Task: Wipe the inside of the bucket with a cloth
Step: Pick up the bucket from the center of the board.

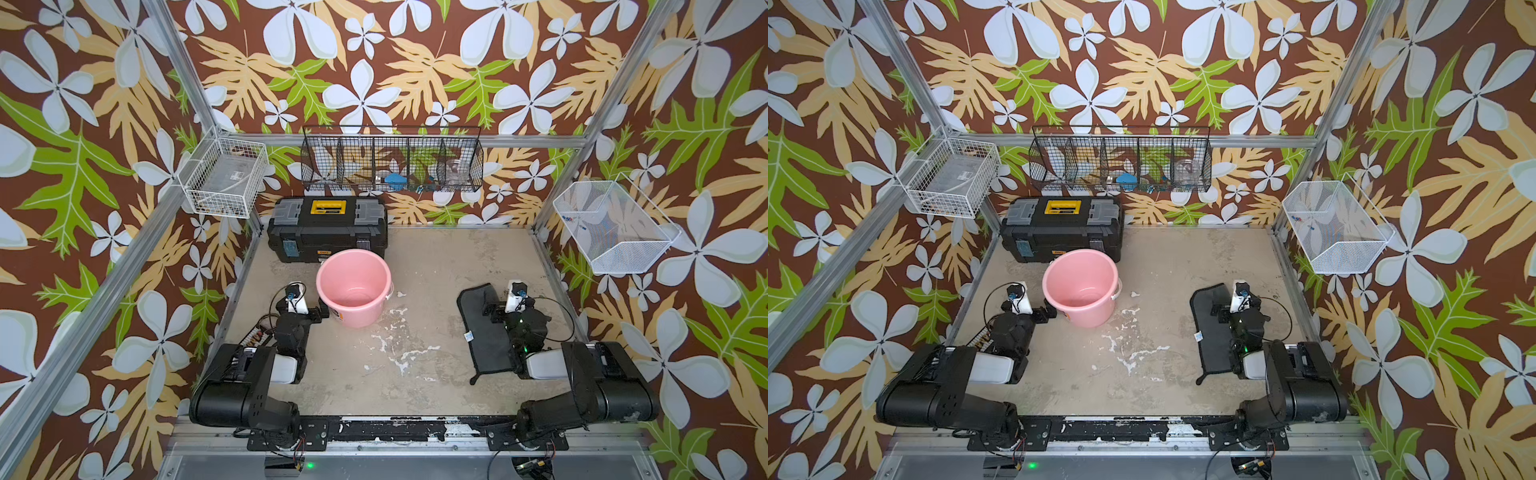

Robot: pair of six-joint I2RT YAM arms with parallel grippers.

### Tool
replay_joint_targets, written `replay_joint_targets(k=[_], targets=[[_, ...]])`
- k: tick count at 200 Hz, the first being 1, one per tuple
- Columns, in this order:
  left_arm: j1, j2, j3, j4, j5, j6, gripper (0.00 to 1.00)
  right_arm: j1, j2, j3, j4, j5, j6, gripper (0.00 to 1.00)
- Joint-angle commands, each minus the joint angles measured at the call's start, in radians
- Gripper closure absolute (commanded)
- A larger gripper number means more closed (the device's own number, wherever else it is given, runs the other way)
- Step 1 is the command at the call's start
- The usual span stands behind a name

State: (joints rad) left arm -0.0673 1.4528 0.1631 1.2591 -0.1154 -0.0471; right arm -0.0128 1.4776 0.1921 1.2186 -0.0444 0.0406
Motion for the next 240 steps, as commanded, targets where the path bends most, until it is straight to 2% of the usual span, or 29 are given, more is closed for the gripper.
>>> replay_joint_targets(k=[1, 159, 187, 212, 226, 240], targets=[[0.003, -0.003, -0.001, 0.017, 0.003, 0.015, 0.0, 0.001, 0.003, 0.003, 0.011, 0.006, -0.002, 0.0], [0.001, -0.006, 0.002, 0.002, 0.007, 0.017, 0.0, 0.001, 0.0, 0.001, 0.014, 0.011, -0.001, 0.0], [0.001, -0.011, 0.002, -0.006, 0.008, 0.019, 0.0, 0.001, -0.07, -0.01, -0.025, 0.109, 0.037, 0.0], [0.003, -0.072, -0.01, -0.027, -0.105, -0.029, 0.0, 0.005, -0.142, -0.031, -0.059, 0.184, 0.059, 0.0], [0.003, -0.123, 0.011, -0.121, -0.159, -0.045, 0.0, 0.007, -0.205, 0.003, -0.18, 0.244, 0.088, 0.0], [0.003, -0.176, 0.044, -0.24, -0.213, -0.05, 0.0, 0.007, -0.286, 0.038, -0.296, 0.247, 0.114, 0.0]])
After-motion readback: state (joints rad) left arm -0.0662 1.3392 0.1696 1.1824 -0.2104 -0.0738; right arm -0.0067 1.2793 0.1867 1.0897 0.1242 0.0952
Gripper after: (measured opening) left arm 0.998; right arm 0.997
